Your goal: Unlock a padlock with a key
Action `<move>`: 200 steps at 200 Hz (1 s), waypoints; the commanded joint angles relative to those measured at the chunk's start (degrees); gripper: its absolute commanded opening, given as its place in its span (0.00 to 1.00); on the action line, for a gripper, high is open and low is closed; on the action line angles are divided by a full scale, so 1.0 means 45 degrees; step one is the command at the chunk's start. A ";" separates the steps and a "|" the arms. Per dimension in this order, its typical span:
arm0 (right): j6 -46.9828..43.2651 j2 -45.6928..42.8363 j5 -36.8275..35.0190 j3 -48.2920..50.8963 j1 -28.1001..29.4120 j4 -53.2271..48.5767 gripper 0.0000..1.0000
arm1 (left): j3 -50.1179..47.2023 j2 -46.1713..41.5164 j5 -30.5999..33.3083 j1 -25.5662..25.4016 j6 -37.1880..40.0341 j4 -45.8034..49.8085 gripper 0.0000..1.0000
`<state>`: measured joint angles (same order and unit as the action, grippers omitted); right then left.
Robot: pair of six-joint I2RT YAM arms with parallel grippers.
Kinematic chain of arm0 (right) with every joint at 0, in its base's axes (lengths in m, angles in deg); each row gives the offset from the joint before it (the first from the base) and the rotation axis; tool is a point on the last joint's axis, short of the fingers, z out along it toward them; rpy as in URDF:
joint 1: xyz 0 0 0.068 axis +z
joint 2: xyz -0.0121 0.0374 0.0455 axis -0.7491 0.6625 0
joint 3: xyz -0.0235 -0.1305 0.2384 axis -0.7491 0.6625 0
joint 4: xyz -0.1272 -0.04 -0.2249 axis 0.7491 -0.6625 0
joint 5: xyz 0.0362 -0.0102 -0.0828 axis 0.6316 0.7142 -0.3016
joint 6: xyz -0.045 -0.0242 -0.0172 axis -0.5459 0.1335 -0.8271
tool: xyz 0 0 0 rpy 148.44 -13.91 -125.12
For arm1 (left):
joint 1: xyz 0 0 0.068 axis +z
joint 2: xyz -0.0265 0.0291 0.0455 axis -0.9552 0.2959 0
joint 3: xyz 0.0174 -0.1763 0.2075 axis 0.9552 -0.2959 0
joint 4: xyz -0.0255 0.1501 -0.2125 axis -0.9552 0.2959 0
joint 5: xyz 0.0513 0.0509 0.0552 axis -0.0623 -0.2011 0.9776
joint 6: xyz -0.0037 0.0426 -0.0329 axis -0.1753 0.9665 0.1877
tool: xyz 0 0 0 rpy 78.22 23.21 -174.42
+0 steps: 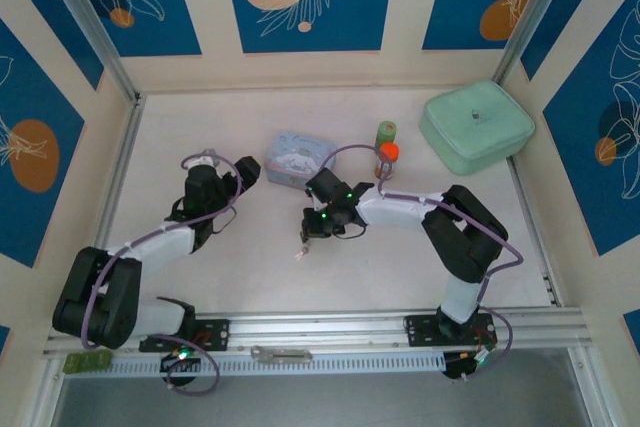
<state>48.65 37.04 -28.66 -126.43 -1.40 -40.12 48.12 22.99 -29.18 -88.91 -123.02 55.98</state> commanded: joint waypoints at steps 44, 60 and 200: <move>-0.0103 -0.0138 -0.0638 0.0063 -0.0174 0.0002 0.30 | -0.0140 -0.0274 0.0276 0.0157 0.0123 0.0117 1.00; -0.0250 -0.0342 -0.0794 0.0054 -0.0271 -0.0046 0.35 | -0.0140 -0.0333 0.0295 0.0154 0.0152 0.0159 1.00; -0.5287 -0.3771 -0.4703 -0.0102 -0.5651 -0.0055 0.76 | 0.1098 -0.1070 0.1852 0.1961 0.4445 0.3035 0.99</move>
<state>31.95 21.81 -41.88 -126.52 -21.73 -41.14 51.70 19.47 -24.74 -82.52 -109.84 66.03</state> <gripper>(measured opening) 0.759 0.993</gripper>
